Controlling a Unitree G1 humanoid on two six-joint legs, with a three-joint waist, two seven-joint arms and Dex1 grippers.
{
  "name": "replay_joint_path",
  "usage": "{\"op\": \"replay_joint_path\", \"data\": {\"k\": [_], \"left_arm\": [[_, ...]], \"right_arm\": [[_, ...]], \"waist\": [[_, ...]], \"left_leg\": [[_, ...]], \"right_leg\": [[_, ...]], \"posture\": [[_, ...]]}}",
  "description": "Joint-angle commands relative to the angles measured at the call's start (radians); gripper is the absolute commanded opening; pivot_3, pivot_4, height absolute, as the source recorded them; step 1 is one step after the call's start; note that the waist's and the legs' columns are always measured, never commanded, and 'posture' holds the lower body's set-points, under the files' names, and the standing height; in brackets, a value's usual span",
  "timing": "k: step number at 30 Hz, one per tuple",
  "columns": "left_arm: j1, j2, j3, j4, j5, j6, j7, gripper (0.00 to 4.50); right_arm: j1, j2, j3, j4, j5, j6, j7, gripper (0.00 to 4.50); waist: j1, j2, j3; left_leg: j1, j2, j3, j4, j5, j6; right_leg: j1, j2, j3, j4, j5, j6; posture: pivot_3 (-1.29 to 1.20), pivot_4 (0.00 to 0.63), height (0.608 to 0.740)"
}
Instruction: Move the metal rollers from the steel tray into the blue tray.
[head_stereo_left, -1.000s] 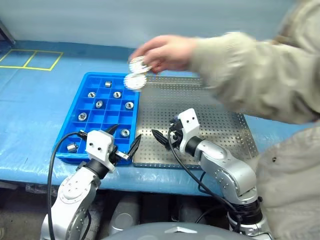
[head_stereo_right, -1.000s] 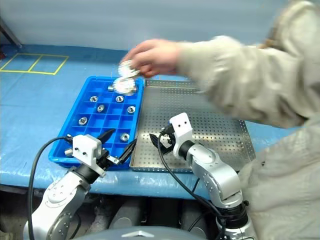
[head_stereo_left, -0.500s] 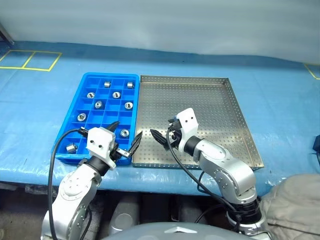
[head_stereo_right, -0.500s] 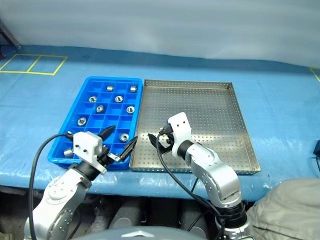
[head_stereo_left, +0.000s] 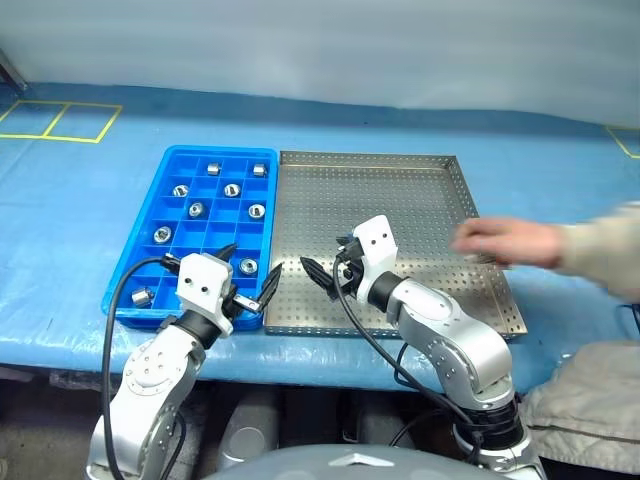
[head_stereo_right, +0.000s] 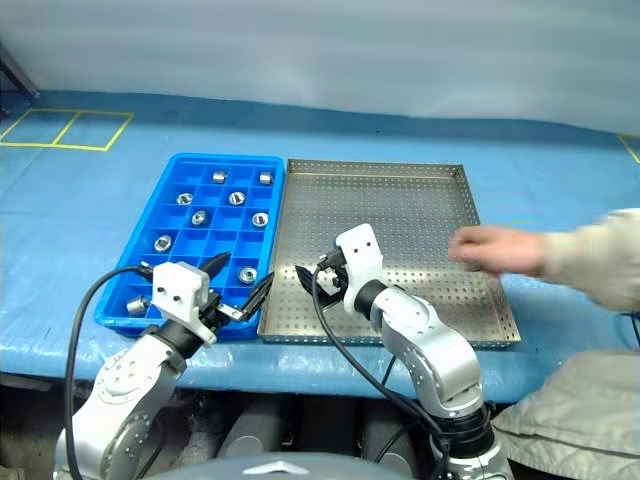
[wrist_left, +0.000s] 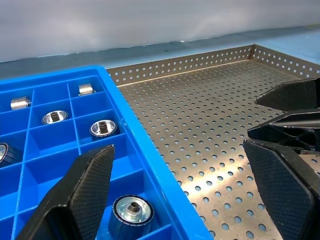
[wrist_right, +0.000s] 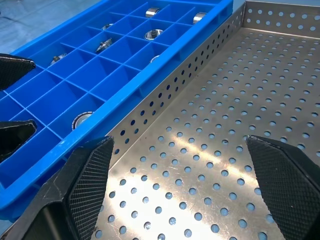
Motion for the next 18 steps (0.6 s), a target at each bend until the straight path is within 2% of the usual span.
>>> {"op": "replay_joint_path", "data": {"k": [1, 18], "left_arm": [[0.001, -0.004, -0.007, -0.017, 0.006, -0.02, 0.005, 4.5], [0.0, 0.003, -0.002, -0.012, 0.003, -0.021, 0.006, 4.5]], "right_arm": [[-0.003, 0.006, 0.006, -0.049, 0.007, -0.024, -0.001, 4.48], [-0.005, 0.015, 0.013, -0.051, 0.009, -0.028, -0.006, 4.48]], "waist": [[0.0, 0.0, 0.0], [0.0, 0.0, 0.0]], "left_leg": [[0.0, 0.0, 0.0, 0.0, 0.0, 0.0], [0.0, 0.0, 0.0, 0.0, 0.0, 0.0]], "right_leg": [[0.0, 0.0, 0.0, 0.0, 0.0, 0.0], [0.0, 0.0, 0.0, 0.0, 0.0, 0.0]], "posture": [[0.24, 0.15, 0.74], [0.23, 0.15, 0.74]]}}
